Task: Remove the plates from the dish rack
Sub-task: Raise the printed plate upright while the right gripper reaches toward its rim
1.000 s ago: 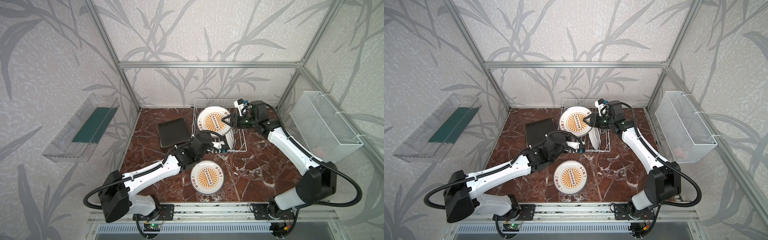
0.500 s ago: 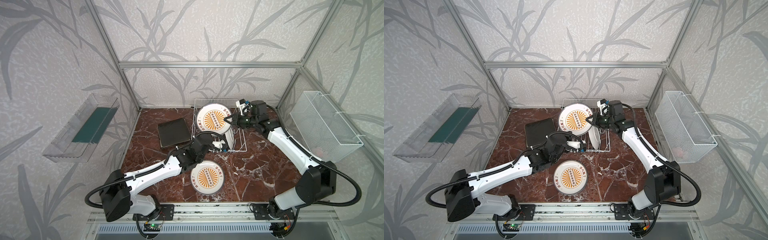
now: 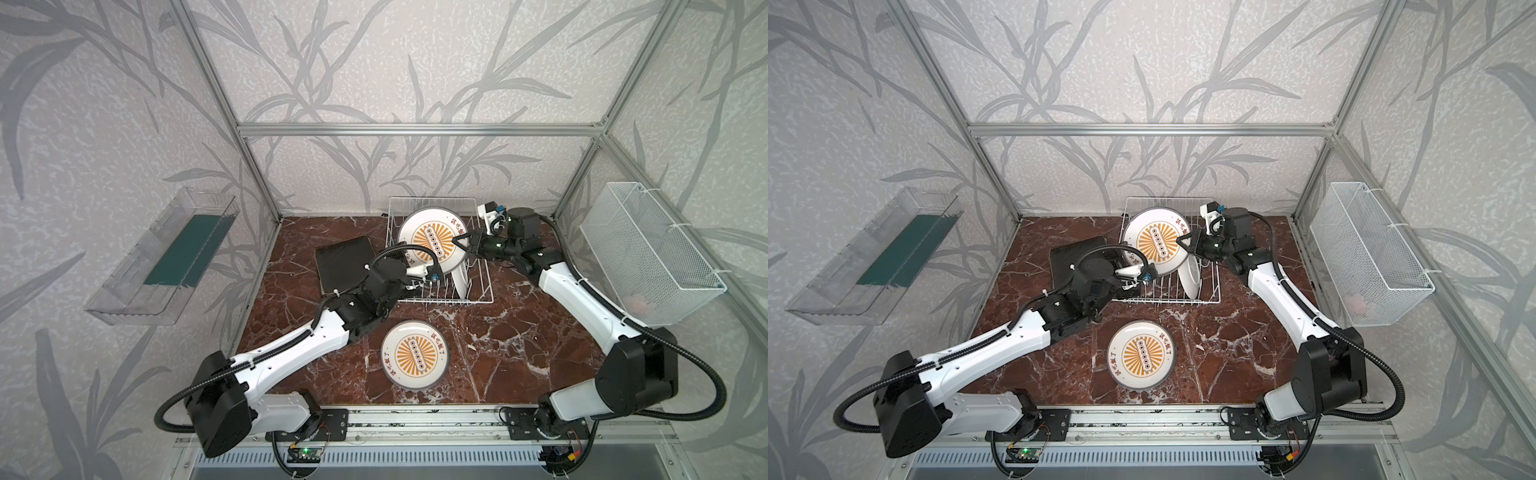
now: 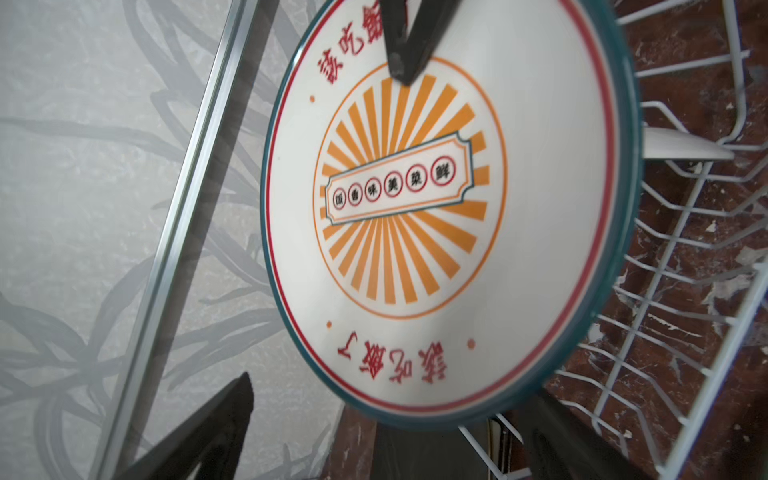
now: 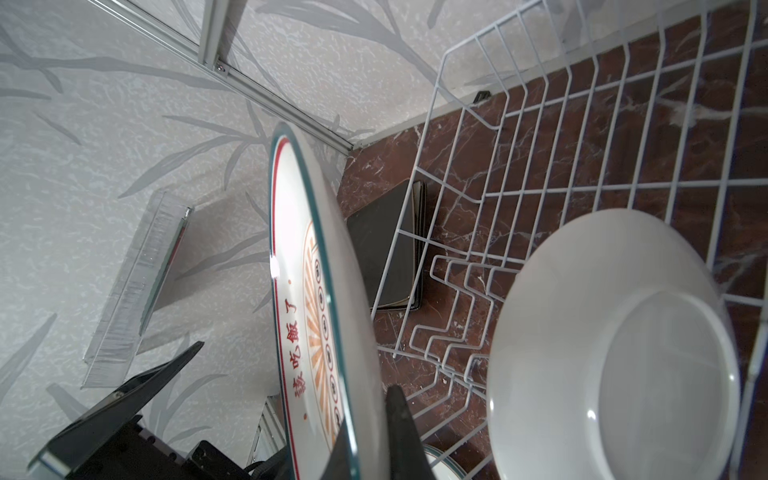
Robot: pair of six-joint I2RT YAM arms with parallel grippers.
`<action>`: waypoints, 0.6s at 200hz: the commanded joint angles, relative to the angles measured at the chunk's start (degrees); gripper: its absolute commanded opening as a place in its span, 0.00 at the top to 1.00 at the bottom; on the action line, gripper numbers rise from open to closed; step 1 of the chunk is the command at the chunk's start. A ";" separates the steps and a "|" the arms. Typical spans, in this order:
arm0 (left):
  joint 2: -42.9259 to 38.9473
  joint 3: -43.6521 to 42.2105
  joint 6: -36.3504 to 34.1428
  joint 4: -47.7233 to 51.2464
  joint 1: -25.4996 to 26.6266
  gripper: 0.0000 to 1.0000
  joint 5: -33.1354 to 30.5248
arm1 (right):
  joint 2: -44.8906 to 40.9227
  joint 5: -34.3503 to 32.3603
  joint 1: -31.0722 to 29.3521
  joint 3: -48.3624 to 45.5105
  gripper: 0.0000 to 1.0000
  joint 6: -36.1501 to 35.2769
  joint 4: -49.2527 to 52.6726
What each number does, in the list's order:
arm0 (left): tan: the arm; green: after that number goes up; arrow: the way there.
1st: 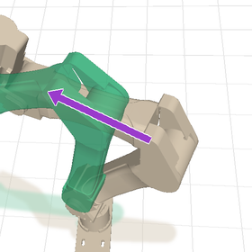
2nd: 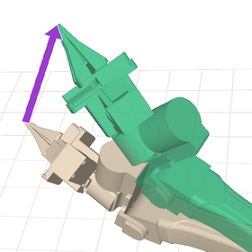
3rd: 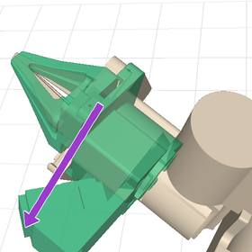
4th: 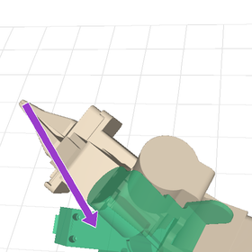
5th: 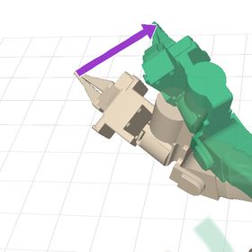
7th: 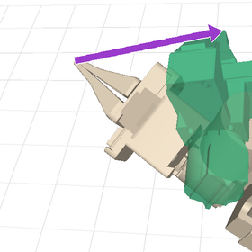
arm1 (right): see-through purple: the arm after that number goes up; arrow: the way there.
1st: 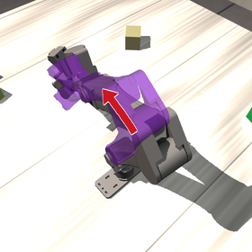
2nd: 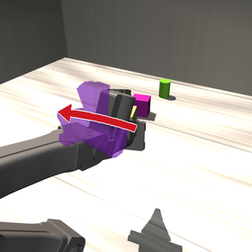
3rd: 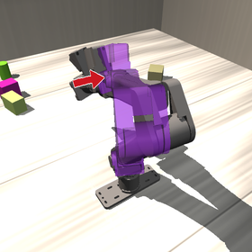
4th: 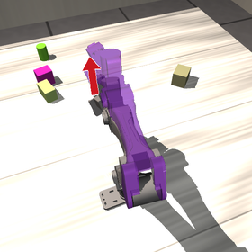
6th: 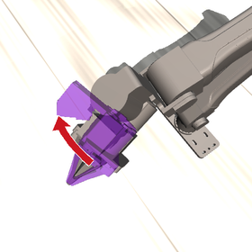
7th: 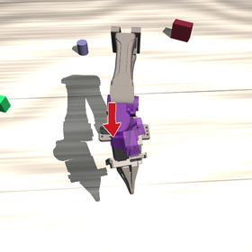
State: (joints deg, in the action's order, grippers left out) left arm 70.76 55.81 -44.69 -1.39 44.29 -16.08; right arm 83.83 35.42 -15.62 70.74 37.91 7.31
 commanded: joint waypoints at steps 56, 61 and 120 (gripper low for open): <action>-9.94 2.51 45.73 2.95 -16.39 0.01 32.26 | -6.88 1.85 3.31 -5.75 1.00 -4.86 -10.72; -9.42 3.04 47.20 3.61 -17.34 0.01 34.62 | -6.93 2.37 3.31 -5.85 1.00 -5.29 -11.16; 0.36 8.90 56.74 8.06 -22.58 0.01 56.76 | -7.87 8.11 3.22 -7.34 1.00 -10.14 -14.89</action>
State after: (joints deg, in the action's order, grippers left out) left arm 68.58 61.69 5.58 3.88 22.13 28.77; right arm 78.89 39.07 -12.40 63.44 31.09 -1.39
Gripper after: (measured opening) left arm 0.991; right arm 0.099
